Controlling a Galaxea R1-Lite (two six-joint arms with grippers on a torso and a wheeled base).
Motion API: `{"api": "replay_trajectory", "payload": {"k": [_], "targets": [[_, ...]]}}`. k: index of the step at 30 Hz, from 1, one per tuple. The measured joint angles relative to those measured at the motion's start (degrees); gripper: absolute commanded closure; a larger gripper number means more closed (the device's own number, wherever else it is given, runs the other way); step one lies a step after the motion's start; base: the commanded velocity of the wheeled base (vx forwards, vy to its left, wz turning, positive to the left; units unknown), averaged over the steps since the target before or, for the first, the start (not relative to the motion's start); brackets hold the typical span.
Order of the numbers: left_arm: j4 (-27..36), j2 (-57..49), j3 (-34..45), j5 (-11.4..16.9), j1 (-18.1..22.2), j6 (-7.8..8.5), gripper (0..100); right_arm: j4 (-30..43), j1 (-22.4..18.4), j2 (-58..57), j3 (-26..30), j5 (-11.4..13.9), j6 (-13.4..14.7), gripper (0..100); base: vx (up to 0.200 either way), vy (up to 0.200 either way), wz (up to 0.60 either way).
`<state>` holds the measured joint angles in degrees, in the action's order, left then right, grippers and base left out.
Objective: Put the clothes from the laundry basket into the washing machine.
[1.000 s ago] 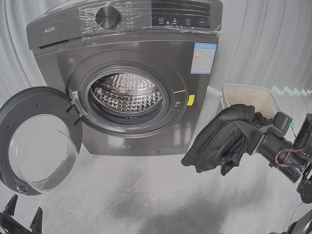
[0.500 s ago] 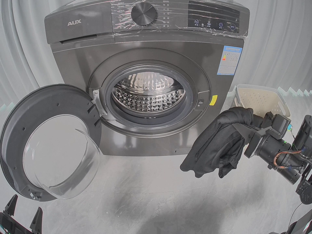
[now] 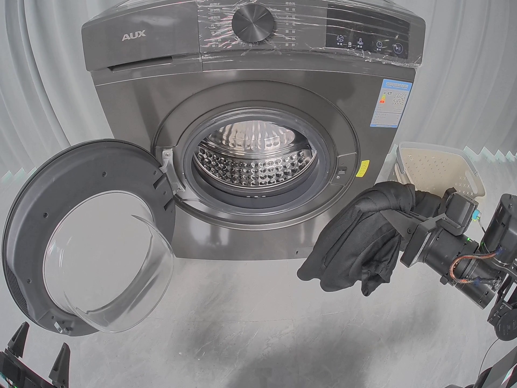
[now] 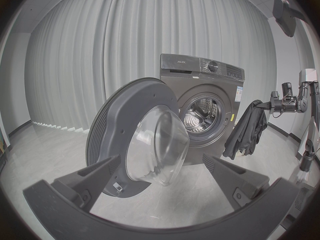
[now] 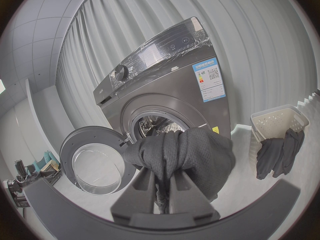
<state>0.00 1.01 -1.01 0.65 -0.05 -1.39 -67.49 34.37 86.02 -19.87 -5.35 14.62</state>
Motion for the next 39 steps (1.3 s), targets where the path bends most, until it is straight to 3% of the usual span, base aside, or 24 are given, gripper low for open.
{"api": "replay_trajectory", "payload": {"k": [21,25,29,31,34,39], "targets": [[0.0,0.0,0.0,0.0,0.0,0.02,0,0.0,0.5,0.7,0.4,0.1,0.1,100,0.0,0.0,0.0],[0.1,0.0,0.0,0.0,0.0,0.79,0,0.0,1.9,0.6,1.2,0.1,0.0,100,0.0,0.0,0.0],[0.2,0.0,0.0,0.0,0.0,1.17,0,0.0,3.1,0.9,1.2,-0.1,-2.2,100,0.0,0.0,0.0],[0.2,0.0,0.0,0.0,0.0,1.17,0,0.0,3.6,1.2,0.5,-0.6,-2.8,100,0.0,0.0,0.0],[0.2,0.0,0.0,0.1,0.1,1.17,0,-0.1,5.4,2.1,-1.3,-3.4,-2.7,100,0.0,0.0,0.0],[0.1,0.0,0.0,0.5,0.1,1.57,0,-0.6,8.2,5.3,-4.4,-6.1,-0.3,100,0.0,0.0,0.0]]}}
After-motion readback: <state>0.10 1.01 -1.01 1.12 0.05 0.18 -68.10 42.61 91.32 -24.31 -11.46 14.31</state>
